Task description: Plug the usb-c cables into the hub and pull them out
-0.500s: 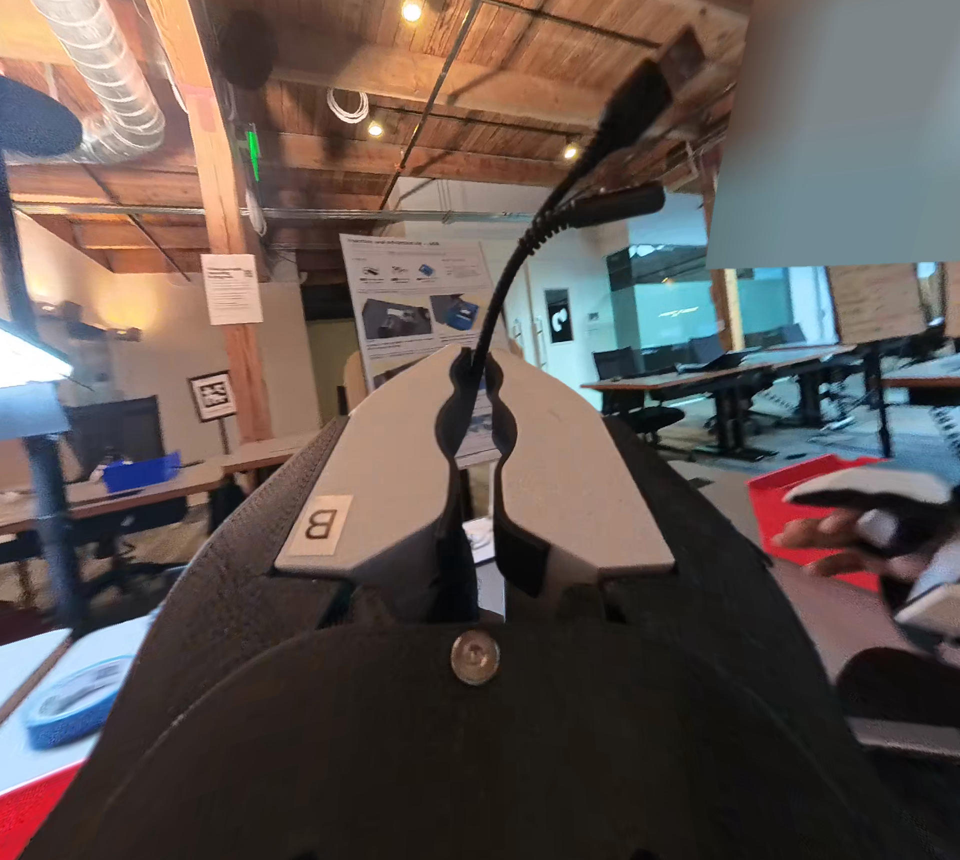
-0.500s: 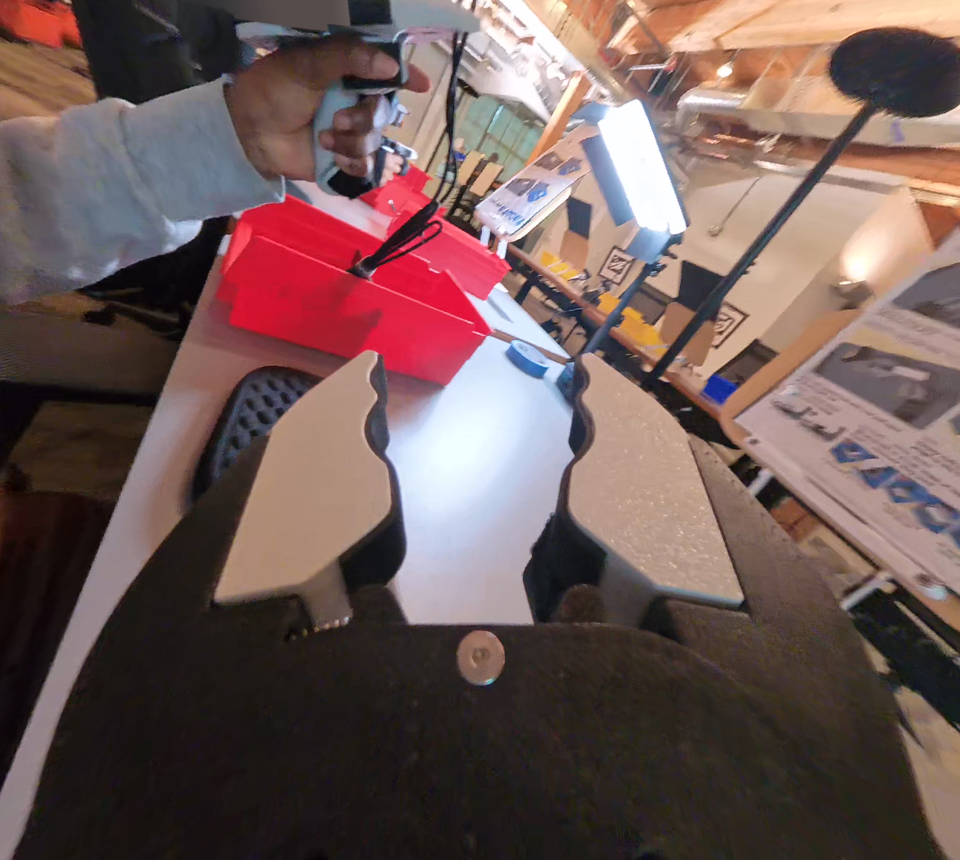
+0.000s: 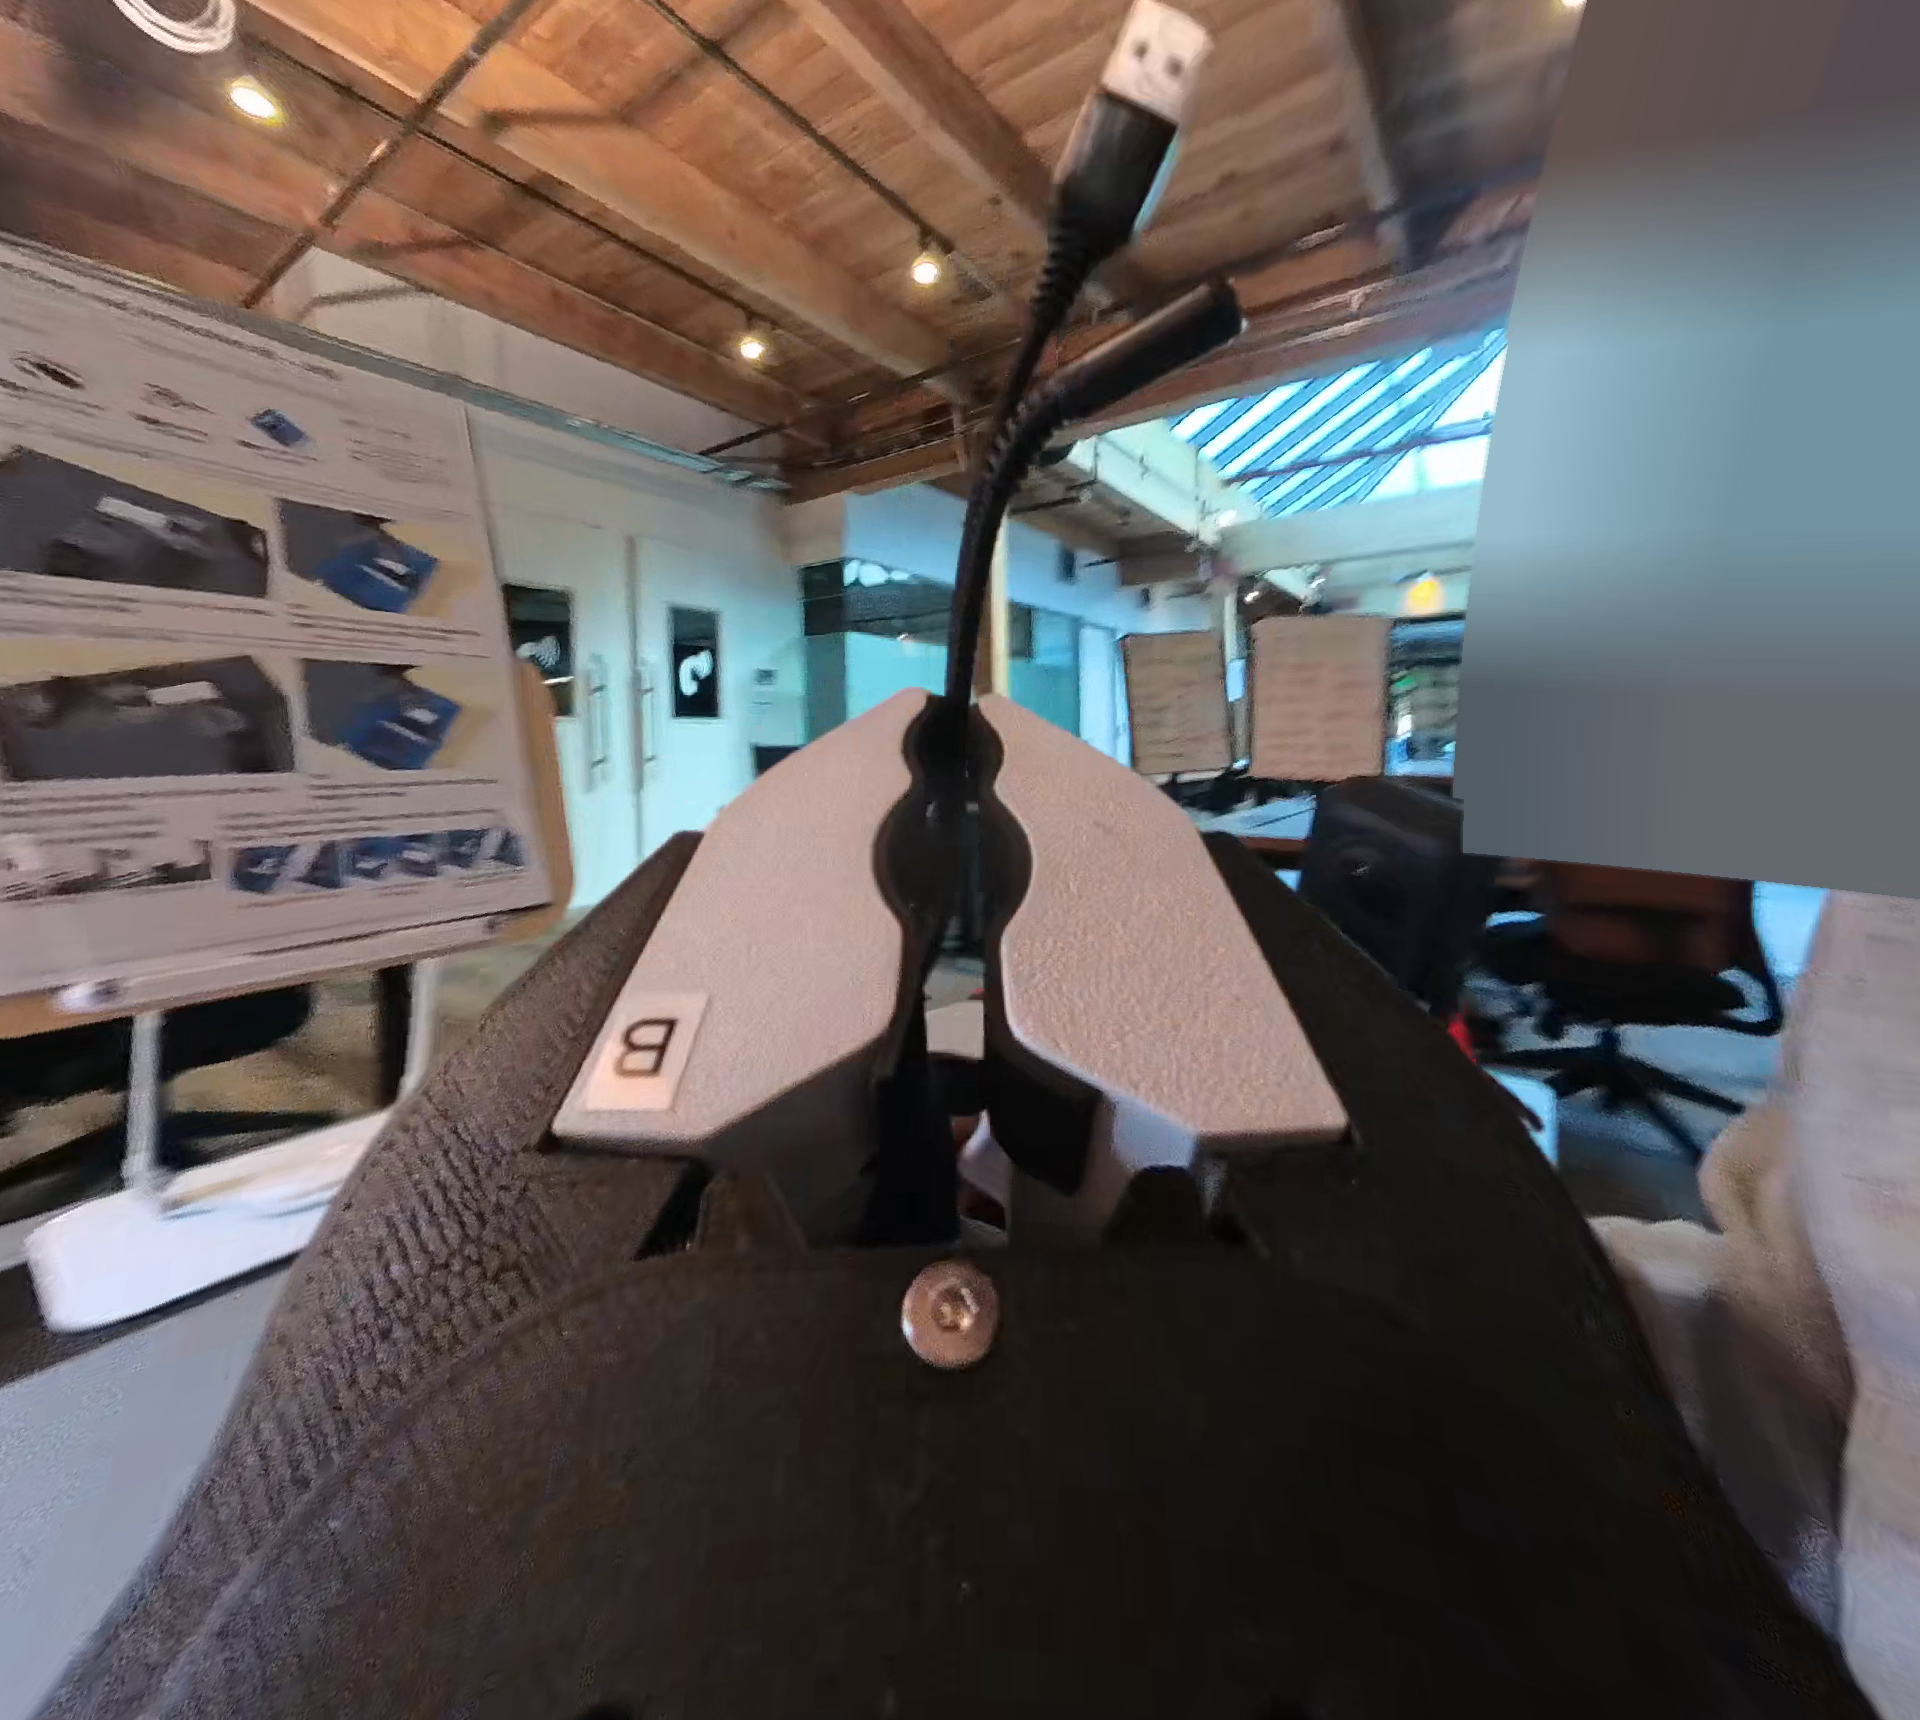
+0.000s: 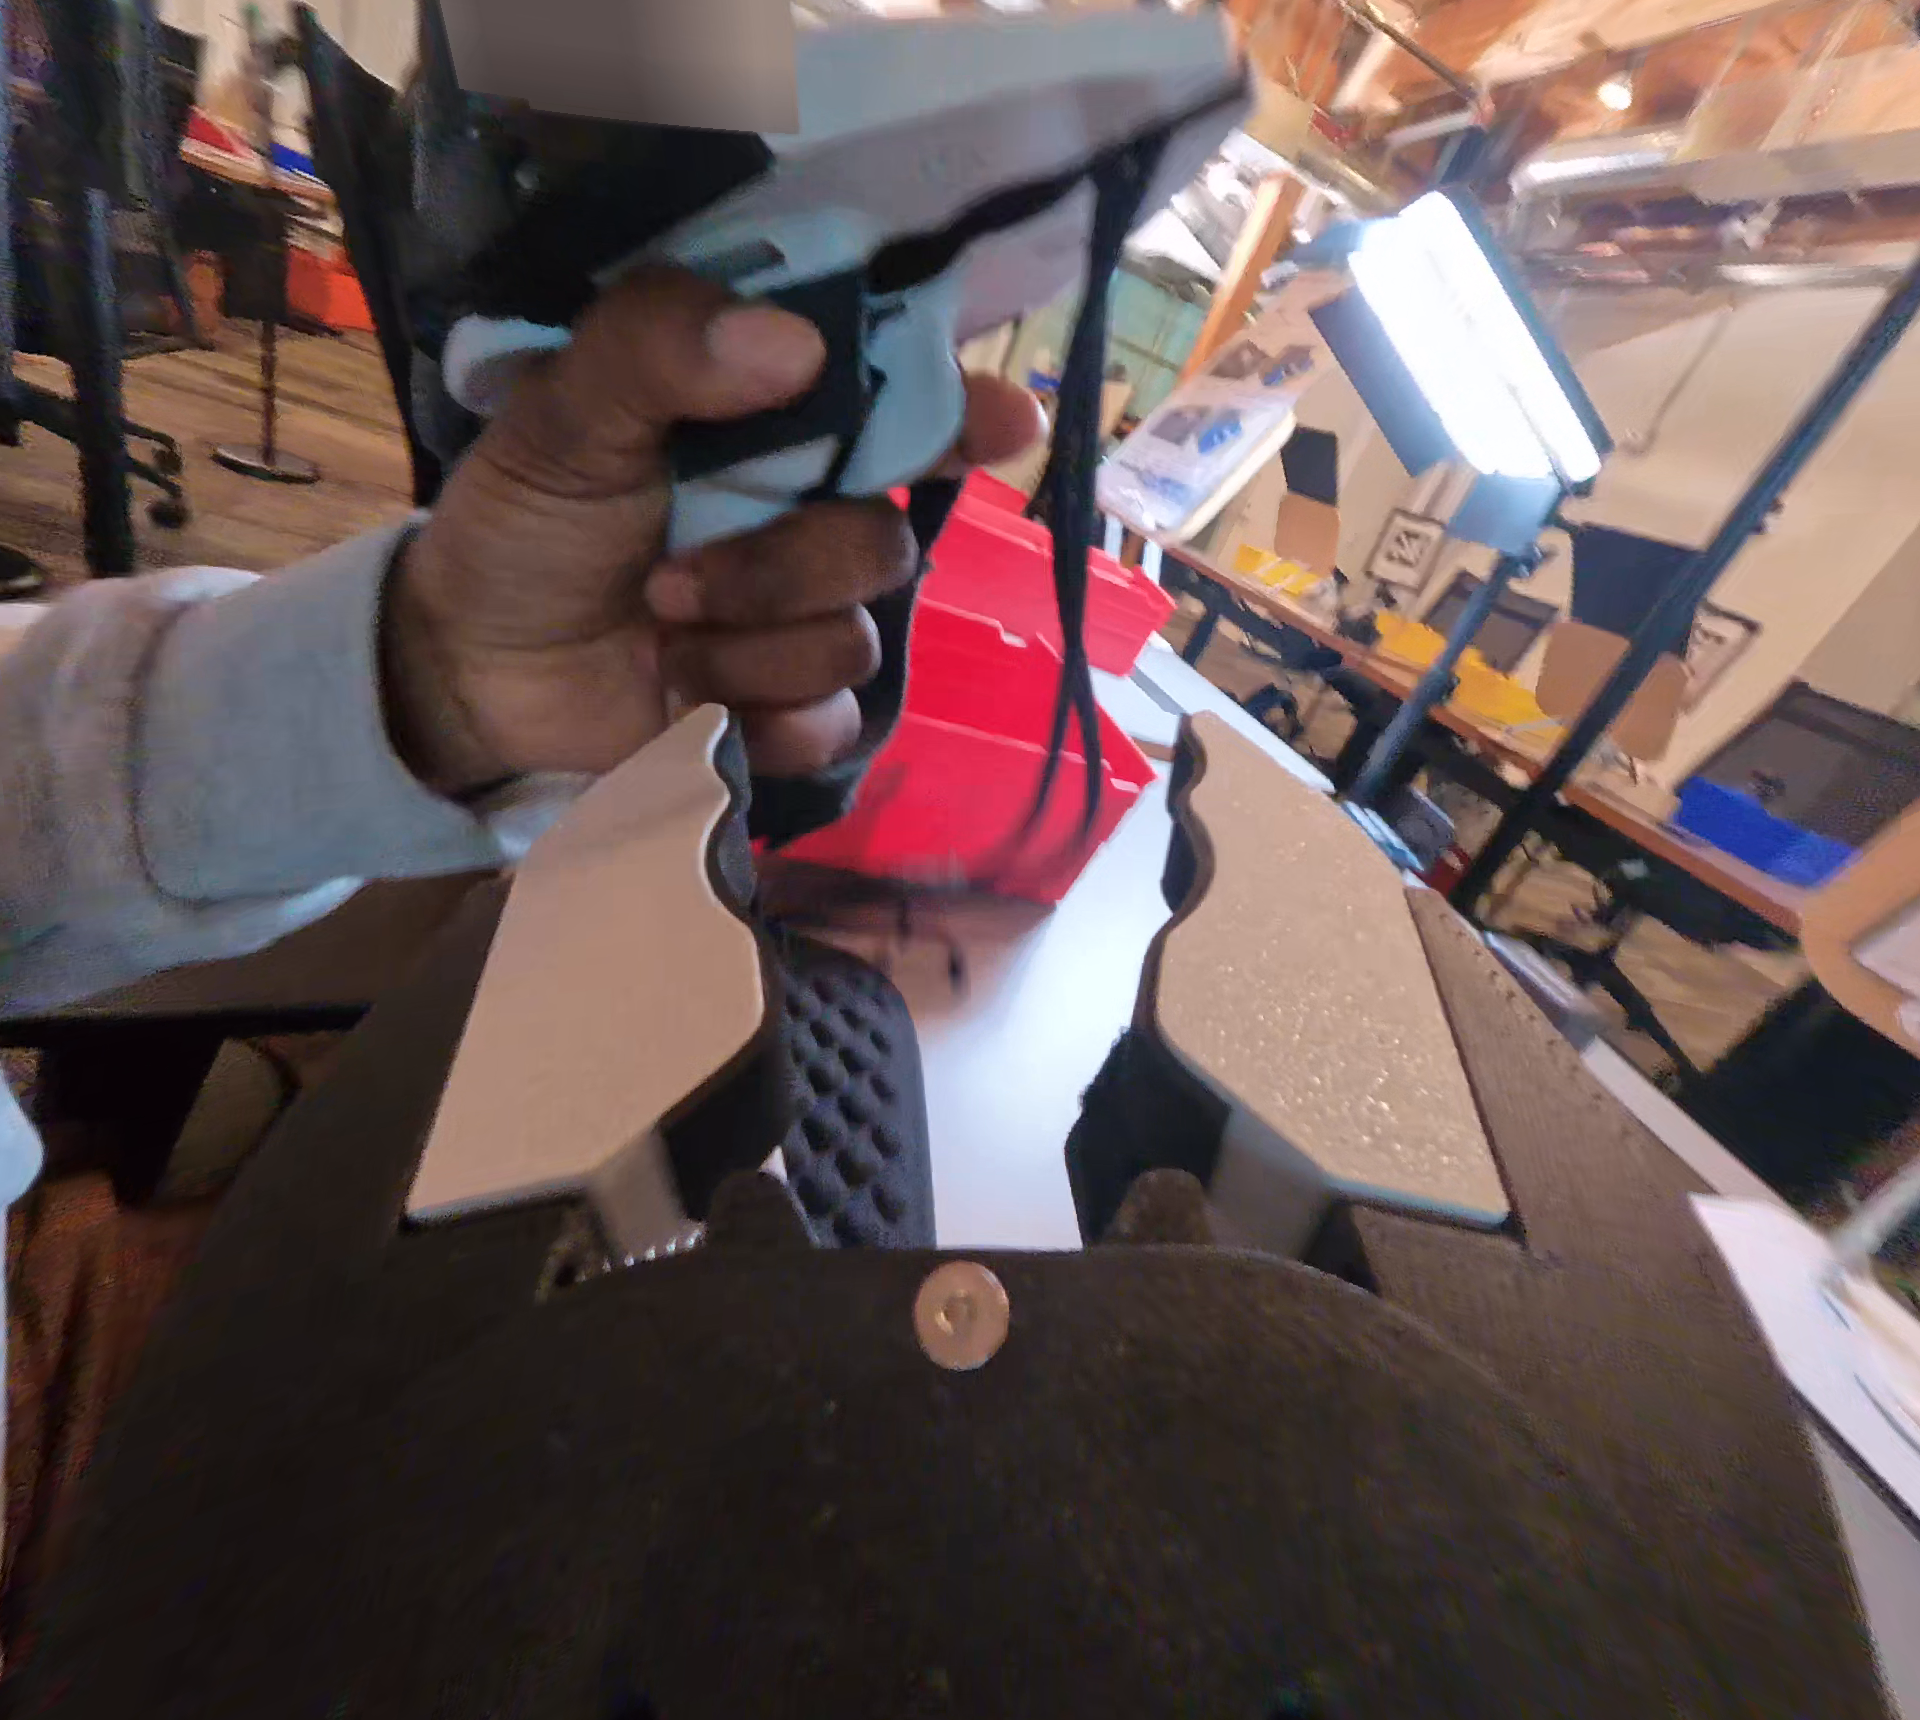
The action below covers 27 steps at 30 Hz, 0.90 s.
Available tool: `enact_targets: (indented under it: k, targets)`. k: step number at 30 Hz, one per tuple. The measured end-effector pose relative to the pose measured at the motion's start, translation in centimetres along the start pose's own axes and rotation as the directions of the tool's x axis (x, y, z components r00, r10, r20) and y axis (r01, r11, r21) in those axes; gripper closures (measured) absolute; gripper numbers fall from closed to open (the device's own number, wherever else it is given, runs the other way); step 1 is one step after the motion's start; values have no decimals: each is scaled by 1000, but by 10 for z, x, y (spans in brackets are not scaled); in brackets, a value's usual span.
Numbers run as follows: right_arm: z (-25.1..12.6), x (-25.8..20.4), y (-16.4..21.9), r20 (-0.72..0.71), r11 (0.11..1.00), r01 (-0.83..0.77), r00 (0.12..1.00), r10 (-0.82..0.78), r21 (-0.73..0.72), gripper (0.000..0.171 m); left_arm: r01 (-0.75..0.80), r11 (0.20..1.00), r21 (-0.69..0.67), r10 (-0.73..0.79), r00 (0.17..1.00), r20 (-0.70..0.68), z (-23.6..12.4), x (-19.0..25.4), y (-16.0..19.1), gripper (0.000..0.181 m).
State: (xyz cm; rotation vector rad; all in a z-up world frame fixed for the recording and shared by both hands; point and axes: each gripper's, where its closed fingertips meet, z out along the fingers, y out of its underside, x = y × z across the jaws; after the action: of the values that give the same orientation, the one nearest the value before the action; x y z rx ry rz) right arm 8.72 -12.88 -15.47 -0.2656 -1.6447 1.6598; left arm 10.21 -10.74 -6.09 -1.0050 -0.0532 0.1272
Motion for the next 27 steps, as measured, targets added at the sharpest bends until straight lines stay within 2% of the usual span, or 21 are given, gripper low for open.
enact_targets:
  k: [2, 6, 9, 10, 11, 13, 17, 23, 27]
  targets:
    - [7, 1, -3, 1, 999, 20, 1000, -20, 27, 88, -60, 998, -27, 60, 998, 2, -2, 0, -1, 177]
    - [6, -6, -11, 116, 995, -13, 993, 2, 94, 97, 31, 997, -74, -39, 994, -104, -5, 7, -7, 176]
    - [2, 1, -16, 138, 984, -99, 987, 79, 149, 135, 67, 994, -90, -79, 987, -141, -11, 12, -10, 177]
    - [0, 4, -17, 128, 979, -128, 986, 107, 162, 155, 70, 994, -83, -83, 984, -160, -13, 16, -10, 176]
    - [-2, 6, -18, 122, 975, -144, 985, 125, 167, 163, 68, 995, -74, -79, 984, -159, -14, 16, -10, 176]
    - [-4, 6, -13, 109, 983, -134, 987, 120, 124, 164, 53, 995, -90, -65, 988, -137, -12, 14, -6, 176]
    - [-15, 15, -7, -14, 997, -29, 999, 30, 74, 165, 6, 991, -135, -24, 991, -129, -7, 9, 4, 176]
    - [-36, 38, 9, -156, 999, -40, 987, 42, 19, 165, -14, 982, -186, -8, 994, -113, 9, 0, 28, 176]
    - [-44, 52, 22, -230, 998, 15, 973, -27, -55, 163, -45, 966, -254, 27, 997, -74, 11, -14, 43, 176]
